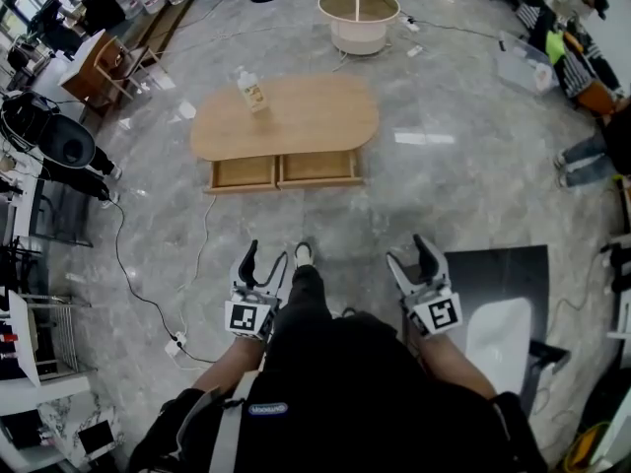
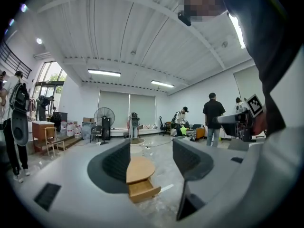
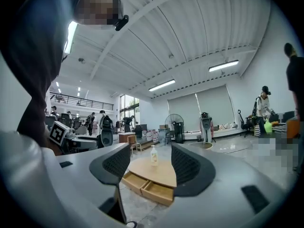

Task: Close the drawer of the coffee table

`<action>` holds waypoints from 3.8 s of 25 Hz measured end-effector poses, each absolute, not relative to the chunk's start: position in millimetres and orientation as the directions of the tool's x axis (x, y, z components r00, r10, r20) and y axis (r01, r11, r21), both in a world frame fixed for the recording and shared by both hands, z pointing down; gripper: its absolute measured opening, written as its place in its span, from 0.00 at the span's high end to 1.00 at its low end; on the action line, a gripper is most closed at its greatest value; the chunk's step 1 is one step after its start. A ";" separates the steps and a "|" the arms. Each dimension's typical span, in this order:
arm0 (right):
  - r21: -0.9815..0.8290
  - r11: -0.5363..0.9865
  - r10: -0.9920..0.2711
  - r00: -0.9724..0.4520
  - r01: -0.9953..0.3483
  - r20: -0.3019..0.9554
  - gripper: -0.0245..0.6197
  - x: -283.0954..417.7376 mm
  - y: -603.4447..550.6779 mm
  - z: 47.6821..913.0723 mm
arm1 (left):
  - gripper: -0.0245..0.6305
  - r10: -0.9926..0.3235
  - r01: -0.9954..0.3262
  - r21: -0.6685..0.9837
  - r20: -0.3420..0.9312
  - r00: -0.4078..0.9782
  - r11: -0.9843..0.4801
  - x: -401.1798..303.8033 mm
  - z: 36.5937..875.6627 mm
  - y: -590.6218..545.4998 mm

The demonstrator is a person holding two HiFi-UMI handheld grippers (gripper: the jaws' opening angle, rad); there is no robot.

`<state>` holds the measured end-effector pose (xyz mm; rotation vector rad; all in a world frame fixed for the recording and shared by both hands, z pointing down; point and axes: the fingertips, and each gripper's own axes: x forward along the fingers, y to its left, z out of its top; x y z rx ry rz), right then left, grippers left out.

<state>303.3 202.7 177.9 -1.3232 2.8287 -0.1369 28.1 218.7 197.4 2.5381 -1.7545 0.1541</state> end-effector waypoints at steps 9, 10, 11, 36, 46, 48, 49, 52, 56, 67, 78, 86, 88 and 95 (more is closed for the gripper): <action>-0.047 0.564 -0.811 -0.563 -0.825 0.158 0.58 288.4 121.7 254.3 | 0.56 -0.878 -0.904 0.003 0.236 0.416 -0.427 -6.8 287.5 117.3; -0.043 0.549 -0.818 -0.547 -0.834 0.179 0.58 287.5 109.0 268.4 | 0.56 -0.873 -0.903 0.006 0.254 0.417 -0.430 -12.8 298.0 102.4; -0.039 0.536 -0.822 -0.532 -0.843 0.201 0.58 285.2 96.3 283.0 | 0.56 -0.867 -0.902 0.008 0.271 0.418 -0.432 -20.3 310.1 87.8; -0.066 0.523 -0.821 -0.523 -0.850 0.228 0.58 224.4 -83.9 667.7 | 0.56 -0.872 -0.900 0.008 0.245 0.425 -0.436 -74.3 671.2 -81.6; -0.035 0.575 -0.808 -0.574 -0.818 0.136 0.58 189.5 -123.3 752.7 | 0.56 -0.841 -0.849 -0.020 0.151 0.519 -0.527 -64.2 747.2 -117.2; -0.026 0.585 -0.805 -0.584 -0.811 0.100 0.58 186.0 -120.9 744.6 | 0.56 -0.839 -0.844 -0.032 0.132 0.528 -0.536 -60.3 748.2 -111.6; -0.010 0.593 -0.802 -0.591 -0.805 0.088 0.58 184.6 -119.5 740.9 | 0.56 -0.842 -0.847 -0.032 0.128 0.523 -0.531 -61.0 748.6 -109.2; 0.017 0.602 -0.798 -0.599 -0.799 0.068 0.58 185.9 -119.2 734.9 | 0.56 -0.862 -0.865 -0.025 0.099 0.497 -0.501 -71.8 741.2 -107.2; -0.004 0.609 -0.792 -0.609 -0.793 0.046 0.58 190.4 -117.1 729.7 | 0.57 -0.851 -0.851 -0.029 0.066 0.521 -0.524 -67.4 732.9 -103.0; 0.036 0.710 -0.704 -0.707 -0.704 0.068 0.58 148.4 -118.6 732.7 | 0.57 -0.770 -0.772 0.018 0.050 0.636 -0.636 -26.2 737.5 -120.0; 0.014 0.656 -0.754 -0.655 -0.755 0.054 0.58 179.5 -131.7 742.4 | 0.57 -0.800 -0.802 0.031 0.044 0.598 -0.597 -46.2 746.9 -115.7; 0.031 0.713 -0.701 -0.708 -0.701 0.086 0.59 147.8 -123.2 764.9 | 0.63 -0.753 -0.755 0.007 0.062 0.655 -0.655 -24.8 767.4 -113.8; 0.041 0.742 -0.668 -0.734 -0.669 0.123 0.59 134.6 -118.4 775.9 | 0.63 -0.750 -0.752 0.014 0.069 0.658 -0.659 -22.4 772.9 -116.1; -0.003 0.738 -0.667 -0.731 -0.674 0.145 0.60 132.5 -124.6 792.2 | 0.64 -0.771 -0.773 0.009 0.072 0.633 -0.634 -32.6 779.2 -120.9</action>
